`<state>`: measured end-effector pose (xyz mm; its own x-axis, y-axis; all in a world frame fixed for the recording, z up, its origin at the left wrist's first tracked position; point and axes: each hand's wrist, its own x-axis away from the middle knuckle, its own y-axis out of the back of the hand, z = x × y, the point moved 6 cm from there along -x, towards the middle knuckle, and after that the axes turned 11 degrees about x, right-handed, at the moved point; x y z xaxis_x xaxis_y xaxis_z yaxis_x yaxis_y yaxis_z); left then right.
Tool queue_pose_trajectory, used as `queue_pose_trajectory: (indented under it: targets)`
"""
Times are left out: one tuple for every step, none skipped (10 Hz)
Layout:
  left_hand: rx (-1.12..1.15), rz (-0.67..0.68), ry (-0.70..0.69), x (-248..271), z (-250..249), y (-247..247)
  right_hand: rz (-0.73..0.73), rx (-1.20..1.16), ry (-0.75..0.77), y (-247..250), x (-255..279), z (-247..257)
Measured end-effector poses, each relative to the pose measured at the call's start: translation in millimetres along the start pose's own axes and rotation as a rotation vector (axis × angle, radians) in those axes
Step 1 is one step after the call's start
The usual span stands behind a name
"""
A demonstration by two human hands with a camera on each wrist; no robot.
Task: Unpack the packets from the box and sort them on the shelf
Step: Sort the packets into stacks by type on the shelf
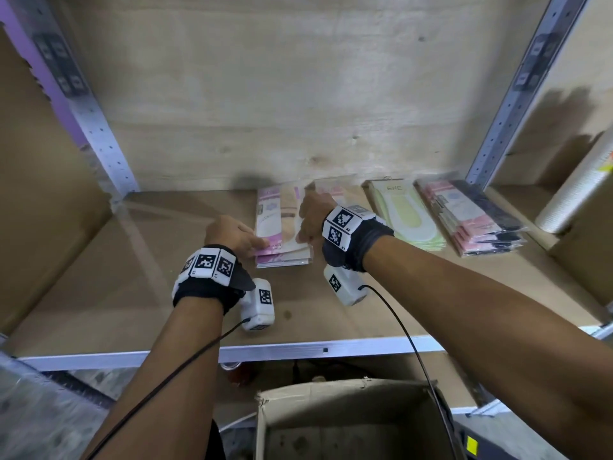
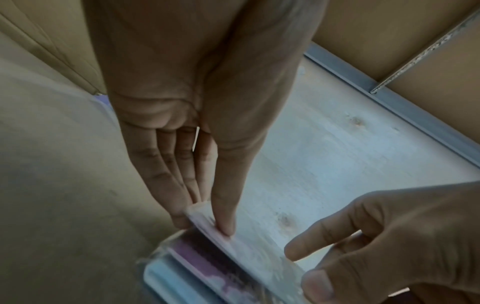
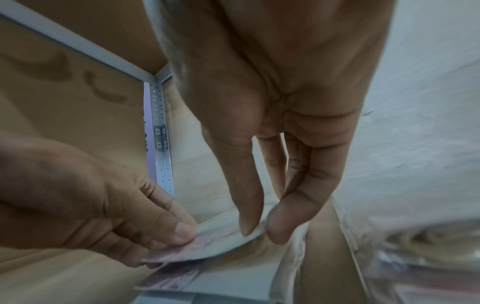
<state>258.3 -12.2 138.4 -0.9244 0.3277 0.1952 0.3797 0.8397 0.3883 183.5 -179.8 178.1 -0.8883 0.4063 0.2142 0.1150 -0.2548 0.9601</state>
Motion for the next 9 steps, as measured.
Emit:
queue_pose_trajectory:
  targets:
    - [0.007,0.009,0.007,0,1,-2,0.034,0.014,-0.014,-5,1,3]
    - [0.019,0.009,0.007,1,1,-3,0.068,0.006,-0.024,-6,4,5]
    - [0.039,0.012,0.018,2,3,-5,0.105,-0.012,-0.018,-6,10,7]
    - [0.033,0.019,0.032,2,5,-7,0.133,0.009,-0.004,-5,17,7]
    - [0.014,0.021,0.044,1,6,-7,0.120,0.044,-0.014,0,23,7]
    - [-0.018,0.026,0.049,1,4,-8,0.177,0.014,-0.053,0,26,7]
    - [-0.032,0.027,0.060,1,5,-6,0.167,-0.033,-0.048,2,28,8]
    - [-0.085,0.034,0.043,-1,2,2,0.117,-0.046,-0.030,3,27,7]
    - [-0.109,-0.056,-0.046,-1,-12,23,0.014,0.045,0.032,13,27,4]
